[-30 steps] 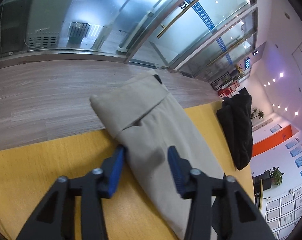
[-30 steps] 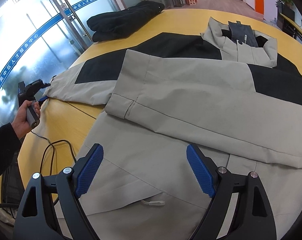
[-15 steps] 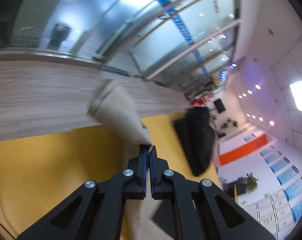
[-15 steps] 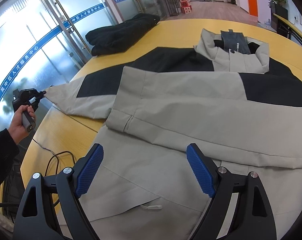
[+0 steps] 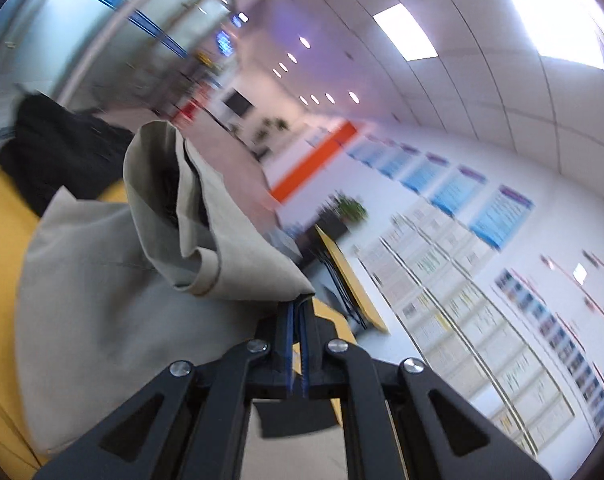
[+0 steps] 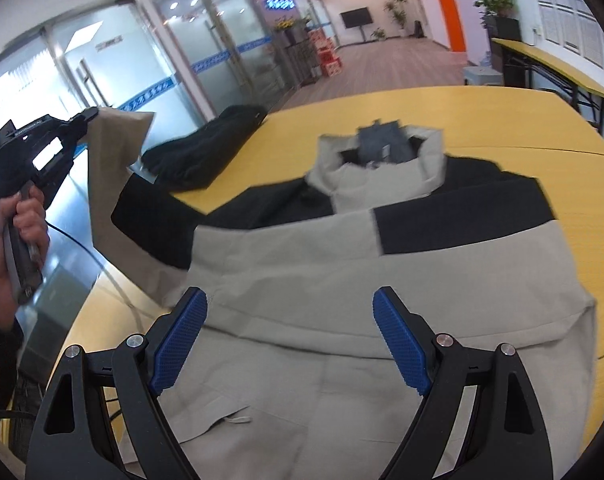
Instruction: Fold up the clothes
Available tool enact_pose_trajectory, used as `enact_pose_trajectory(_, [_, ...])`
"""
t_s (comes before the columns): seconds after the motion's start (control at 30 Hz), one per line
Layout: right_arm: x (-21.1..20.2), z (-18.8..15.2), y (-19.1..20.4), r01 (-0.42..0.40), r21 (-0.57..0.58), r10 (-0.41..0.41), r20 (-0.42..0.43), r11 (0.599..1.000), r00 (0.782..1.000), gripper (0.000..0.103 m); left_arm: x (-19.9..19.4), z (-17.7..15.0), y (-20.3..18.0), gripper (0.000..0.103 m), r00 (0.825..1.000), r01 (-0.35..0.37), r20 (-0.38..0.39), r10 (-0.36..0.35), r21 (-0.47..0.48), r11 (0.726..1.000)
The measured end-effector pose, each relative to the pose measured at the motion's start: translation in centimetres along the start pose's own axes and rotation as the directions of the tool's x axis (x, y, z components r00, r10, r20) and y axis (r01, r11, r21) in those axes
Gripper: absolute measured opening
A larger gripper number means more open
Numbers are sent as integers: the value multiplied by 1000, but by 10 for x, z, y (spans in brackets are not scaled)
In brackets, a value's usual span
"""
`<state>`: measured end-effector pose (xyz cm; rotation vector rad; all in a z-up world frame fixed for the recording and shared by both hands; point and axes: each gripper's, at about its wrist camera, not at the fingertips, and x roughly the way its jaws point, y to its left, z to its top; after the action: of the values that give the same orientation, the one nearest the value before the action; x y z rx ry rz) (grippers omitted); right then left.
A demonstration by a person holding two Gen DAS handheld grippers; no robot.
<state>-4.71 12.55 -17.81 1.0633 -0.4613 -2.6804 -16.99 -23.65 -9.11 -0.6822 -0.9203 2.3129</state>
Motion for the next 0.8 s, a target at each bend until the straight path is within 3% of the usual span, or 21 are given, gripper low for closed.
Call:
enact_pose_trajectory(0.07, [-20, 4, -20, 12, 31, -13, 32, 999, 999, 87, 39, -28, -24, 2, 996, 45, -82, -44, 9, 999])
enact_pose_trajectory(0.2, [-58, 7, -69, 35, 106, -45, 89, 994, 995, 87, 106, -91, -49, 2, 974, 56, -219, -53, 7, 998])
enact_pose_trajectory(0.4, [-73, 7, -133, 45, 167, -64, 112, 985, 992, 90, 179, -201, -58, 2, 931, 16, -365, -4, 30, 999])
enact_pose_trajectory(0.5, [-59, 2, -158, 36, 198, -55, 89, 979, 995, 91, 196, -238, -57, 2, 913, 9, -407, 20, 68, 998])
enact_pose_trajectory(0.67, [-40, -3, -187, 15, 250, -36, 78, 968, 996, 91, 196, -268, -80, 3, 897, 40, -441, 23, 132, 990])
enact_pose_trajectory(0.8, [-40, 3, -193, 19, 239, -43, 96, 971, 994, 94, 205, -302, -85, 5, 855, 29, -515, 59, 160, 987])
